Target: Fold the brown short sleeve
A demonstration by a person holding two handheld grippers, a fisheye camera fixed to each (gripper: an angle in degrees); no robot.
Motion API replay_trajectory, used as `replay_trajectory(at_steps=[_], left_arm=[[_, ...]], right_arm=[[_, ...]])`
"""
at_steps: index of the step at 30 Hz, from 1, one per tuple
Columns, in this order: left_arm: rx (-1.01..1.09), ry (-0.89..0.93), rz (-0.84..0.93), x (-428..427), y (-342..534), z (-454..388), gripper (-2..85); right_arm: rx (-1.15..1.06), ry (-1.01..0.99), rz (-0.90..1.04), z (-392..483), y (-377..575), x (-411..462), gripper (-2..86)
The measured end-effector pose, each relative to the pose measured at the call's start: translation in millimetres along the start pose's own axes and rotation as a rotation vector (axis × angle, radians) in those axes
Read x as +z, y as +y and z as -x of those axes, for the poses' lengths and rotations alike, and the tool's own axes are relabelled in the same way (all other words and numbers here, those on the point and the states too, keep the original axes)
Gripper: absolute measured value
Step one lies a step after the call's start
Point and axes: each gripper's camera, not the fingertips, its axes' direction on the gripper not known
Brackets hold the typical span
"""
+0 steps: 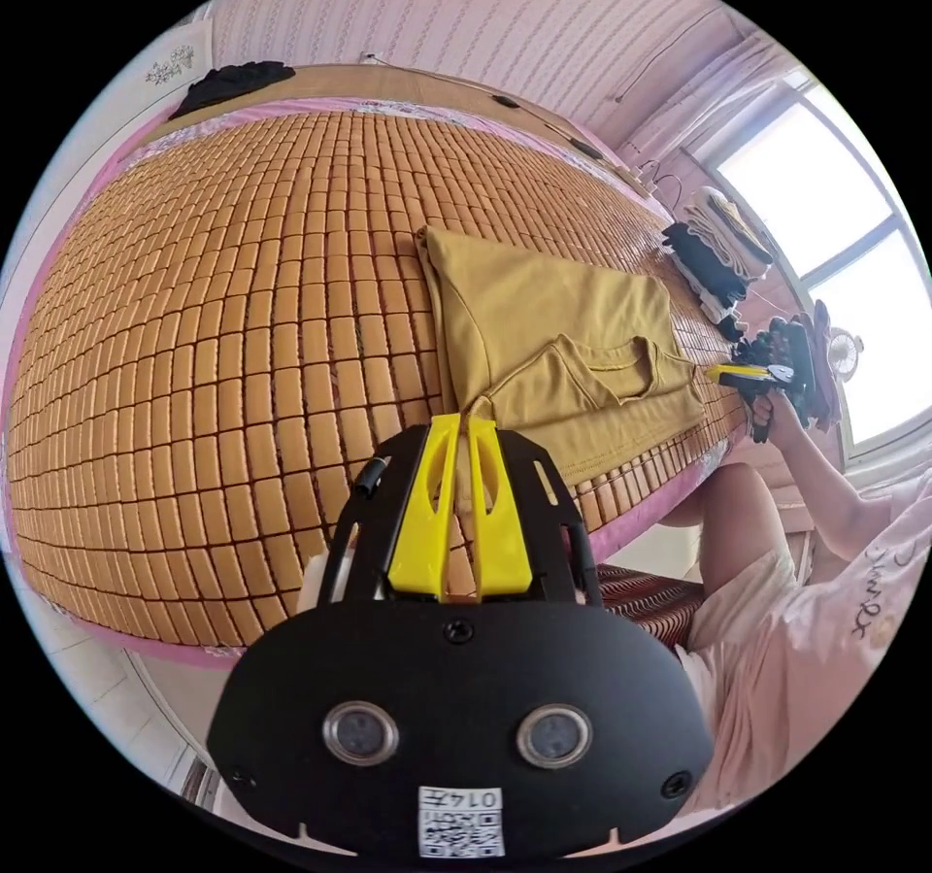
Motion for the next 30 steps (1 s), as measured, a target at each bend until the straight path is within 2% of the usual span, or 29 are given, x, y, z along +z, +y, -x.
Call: replay_trajectory(at_steps=[3,7,10,12,14,19,22,25,30], left_arm=[[0.062,-0.042,-0.047,-11.4,-0.8,-19.9,-0.7],[0.103,0.042,-0.049,27.0,-28.5,-60.5,1.5],[0.053,0.060,0.038,72.5,-42.3,-77.2,4.5],[0.042,0.055,0.116,96.3,-41.3,-82.2,3.5],[0.059,0.042,0.088,98.7,-33.2,-84.7,0.9],[0.132,0.143,0.060,78.1,17.4,-87.1,-0.9],[0.125,0.165,0.063,65.2,57.6,-88.8,-0.9],[0.082,0.096,0.063,59.3,87.7,-86.9,-0.9],[0.124,0.019,0.054,71.0,93.2,-109.6,-0.7]], right_arm=[[-0.090,0.046,-0.053,39.1,-17.6,-8.8,3.5],[-0.172,0.052,-0.047,94.2,-71.0,25.4,8.0],[-0.153,0.062,0.038,113.6,-100.9,66.3,8.4],[-0.121,0.113,0.052,118.0,-106.9,78.3,5.7],[-0.121,0.119,0.013,122.1,-105.5,71.9,2.0],[-0.279,-0.103,-0.044,140.3,-70.0,37.7,1.4],[-0.304,-0.106,0.022,149.4,-42.4,35.2,2.1],[-0.267,-0.085,0.079,152.3,-26.4,36.7,2.5],[-0.290,-0.024,0.067,177.8,-44.0,36.0,3.0]])
